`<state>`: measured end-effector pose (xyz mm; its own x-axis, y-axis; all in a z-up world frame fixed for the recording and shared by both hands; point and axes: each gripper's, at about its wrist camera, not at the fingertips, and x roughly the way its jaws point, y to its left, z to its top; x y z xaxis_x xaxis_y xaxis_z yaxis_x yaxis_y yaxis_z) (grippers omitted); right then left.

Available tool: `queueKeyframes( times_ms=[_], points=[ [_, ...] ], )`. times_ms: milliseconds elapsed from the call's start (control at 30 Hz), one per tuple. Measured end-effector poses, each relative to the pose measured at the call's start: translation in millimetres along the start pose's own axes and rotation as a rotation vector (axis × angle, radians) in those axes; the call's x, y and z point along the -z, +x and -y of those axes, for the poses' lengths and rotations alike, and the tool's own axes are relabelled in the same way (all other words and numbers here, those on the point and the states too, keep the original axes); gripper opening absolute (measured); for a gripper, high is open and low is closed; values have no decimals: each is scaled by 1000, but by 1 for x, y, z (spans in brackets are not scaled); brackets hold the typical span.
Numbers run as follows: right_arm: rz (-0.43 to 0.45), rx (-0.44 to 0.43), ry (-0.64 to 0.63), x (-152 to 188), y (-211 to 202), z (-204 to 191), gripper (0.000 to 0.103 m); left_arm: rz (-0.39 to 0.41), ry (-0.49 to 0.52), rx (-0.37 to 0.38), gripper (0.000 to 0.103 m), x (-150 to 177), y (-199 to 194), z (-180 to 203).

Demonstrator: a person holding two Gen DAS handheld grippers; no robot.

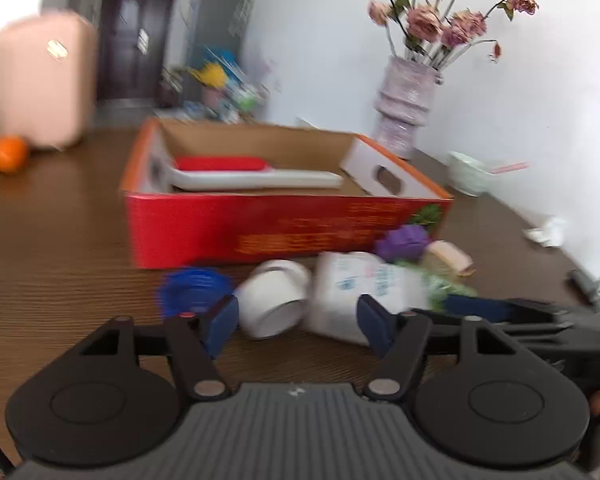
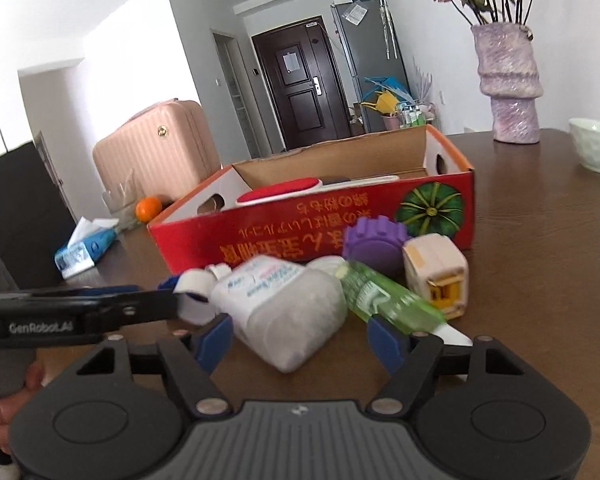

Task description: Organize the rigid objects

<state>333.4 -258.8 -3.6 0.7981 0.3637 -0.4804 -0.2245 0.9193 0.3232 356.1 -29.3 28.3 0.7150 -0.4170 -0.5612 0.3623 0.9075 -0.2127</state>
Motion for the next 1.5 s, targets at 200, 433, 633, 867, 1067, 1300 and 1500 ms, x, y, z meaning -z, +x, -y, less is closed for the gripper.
queueKeyframes(
  times_ms=[200, 433, 633, 867, 1067, 1300, 1500],
  points=[
    [24, -34, 62, -5, 14, 12, 63, -18, -63, 16, 62, -9, 26, -3],
    [43, -73, 116, -3, 12, 22, 52, -34, -155, 72, 64, -5, 35, -16],
    [1, -146, 102, -2, 13, 20, 49, -4, -173, -1, 72, 7, 18, -15],
    [-78, -192, 55, 6, 16, 4, 20, 14, -120, -82, 50, 36, 6, -1],
    [-46, -160, 135, 6, 4, 9, 23, 45, -156, -1, 49, 35, -9, -2],
    [-22, -147, 209, -8, 21, 14, 38, 60, -246, 65, 54, 13, 4, -22],
    [-27, -175, 227, -6, 27, 9, 34, 39, -273, 121, 47, 15, 6, -24]
  ],
)
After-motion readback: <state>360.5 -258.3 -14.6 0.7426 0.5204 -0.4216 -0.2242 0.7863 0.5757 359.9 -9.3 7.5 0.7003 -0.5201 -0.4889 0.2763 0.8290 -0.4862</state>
